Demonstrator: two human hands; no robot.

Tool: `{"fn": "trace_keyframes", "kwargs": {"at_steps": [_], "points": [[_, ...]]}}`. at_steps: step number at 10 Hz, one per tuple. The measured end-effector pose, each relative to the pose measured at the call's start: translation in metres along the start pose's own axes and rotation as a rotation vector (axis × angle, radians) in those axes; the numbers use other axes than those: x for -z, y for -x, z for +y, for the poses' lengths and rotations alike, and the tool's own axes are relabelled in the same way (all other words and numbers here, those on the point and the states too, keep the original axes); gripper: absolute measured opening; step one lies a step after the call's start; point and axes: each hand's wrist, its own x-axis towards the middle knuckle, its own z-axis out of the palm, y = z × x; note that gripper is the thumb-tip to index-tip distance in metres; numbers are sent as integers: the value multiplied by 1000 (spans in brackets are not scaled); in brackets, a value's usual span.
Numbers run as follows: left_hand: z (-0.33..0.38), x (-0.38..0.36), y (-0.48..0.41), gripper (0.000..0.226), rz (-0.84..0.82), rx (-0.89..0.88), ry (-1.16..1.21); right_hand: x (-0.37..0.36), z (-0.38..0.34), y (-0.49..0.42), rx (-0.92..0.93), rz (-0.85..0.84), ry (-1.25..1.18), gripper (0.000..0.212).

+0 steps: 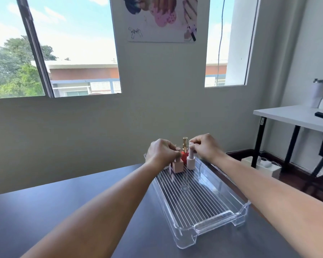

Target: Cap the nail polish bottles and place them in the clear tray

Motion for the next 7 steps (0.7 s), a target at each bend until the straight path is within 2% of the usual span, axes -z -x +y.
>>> {"fn": "trace_keyframes", "kwargs": {"at_steps": [3, 6, 7], "points": [[0, 2, 0, 7, -18, -16, 4, 3, 0, 3, 9, -9, 43, 12], [-4, 21, 5, 8, -5, -48, 32, 8, 1, 8, 16, -20, 41, 36], [-4, 33, 13, 11, 36, -52, 28, 12, -5, 13, 27, 103, 65, 30]]}}
